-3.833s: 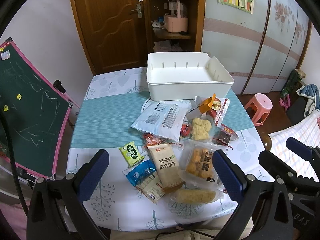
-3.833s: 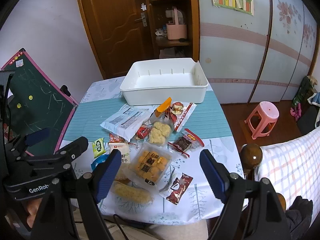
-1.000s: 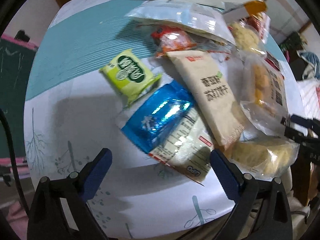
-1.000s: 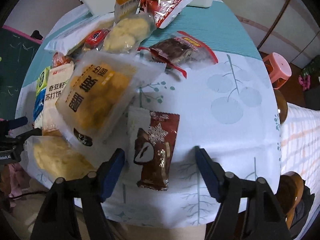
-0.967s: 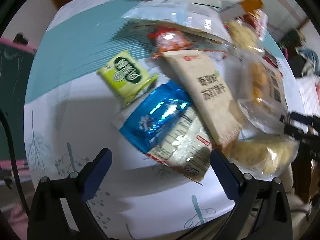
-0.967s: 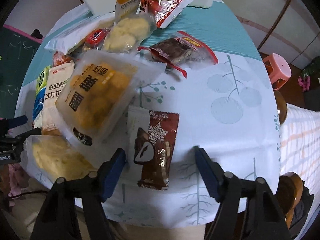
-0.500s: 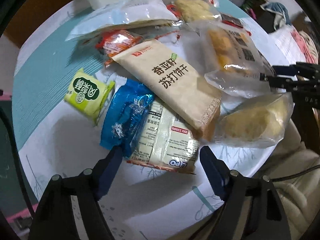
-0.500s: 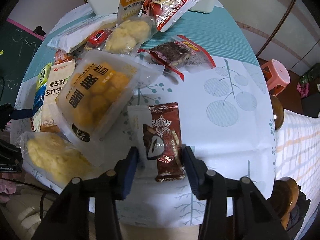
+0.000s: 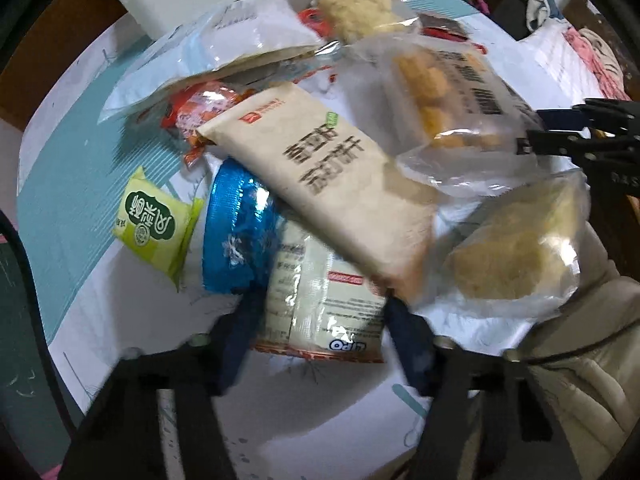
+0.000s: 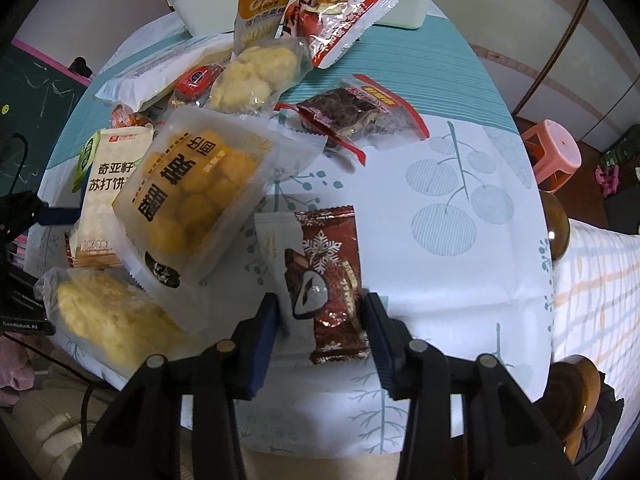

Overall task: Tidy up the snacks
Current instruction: 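Grasp white cracker packet with left tool while right tool grasps brown chocolate wafer, then carry both packets into the white tray and open both tools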

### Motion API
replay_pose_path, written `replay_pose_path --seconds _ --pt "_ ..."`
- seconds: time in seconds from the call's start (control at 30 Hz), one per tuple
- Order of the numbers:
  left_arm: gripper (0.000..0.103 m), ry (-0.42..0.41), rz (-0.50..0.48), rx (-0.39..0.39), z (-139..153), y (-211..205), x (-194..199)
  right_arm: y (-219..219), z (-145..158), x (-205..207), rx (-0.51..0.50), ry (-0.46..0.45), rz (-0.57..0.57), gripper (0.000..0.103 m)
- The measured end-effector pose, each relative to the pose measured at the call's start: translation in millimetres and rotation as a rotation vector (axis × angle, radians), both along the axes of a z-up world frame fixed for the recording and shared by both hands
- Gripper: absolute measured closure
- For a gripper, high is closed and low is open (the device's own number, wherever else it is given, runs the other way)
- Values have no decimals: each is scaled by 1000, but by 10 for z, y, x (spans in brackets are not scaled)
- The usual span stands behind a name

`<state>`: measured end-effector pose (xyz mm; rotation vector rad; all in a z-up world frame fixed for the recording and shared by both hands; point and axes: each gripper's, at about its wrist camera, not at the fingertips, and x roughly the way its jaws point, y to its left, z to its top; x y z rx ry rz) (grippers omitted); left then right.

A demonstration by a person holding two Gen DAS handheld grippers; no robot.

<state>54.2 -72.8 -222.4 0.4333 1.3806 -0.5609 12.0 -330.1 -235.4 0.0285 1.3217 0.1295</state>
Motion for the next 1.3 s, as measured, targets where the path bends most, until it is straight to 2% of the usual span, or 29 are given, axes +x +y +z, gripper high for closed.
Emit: replay_pose_path --seconds 0.1,0.3,0.67,0.8,1.0,1.1,1.3 --pt "56 16 22 -13 16 -50 -17 -31 7 15 12 1 -7 65" --pt "56 73 107 -61 13 -22 -22 -47 11 15 14 0 -7 66" --pt "58 69 172 -72 14 -11 -214 -74 31 18 21 -5 -13 67" --pt "58 29 175 -115 308 4 -157 -126 185 3 27 -50 -23 67" --pt "58 -96 209 -214 943 -191 -60 -262 596 57 111 -138 -39 68" --pt "58 -182 242 -246 1333 -193 113 -242 861 150 133 -197 -24 68" --pt "58 -350 309 -304 2114 -280 521 -119 1523 468 114 -353 8 68"
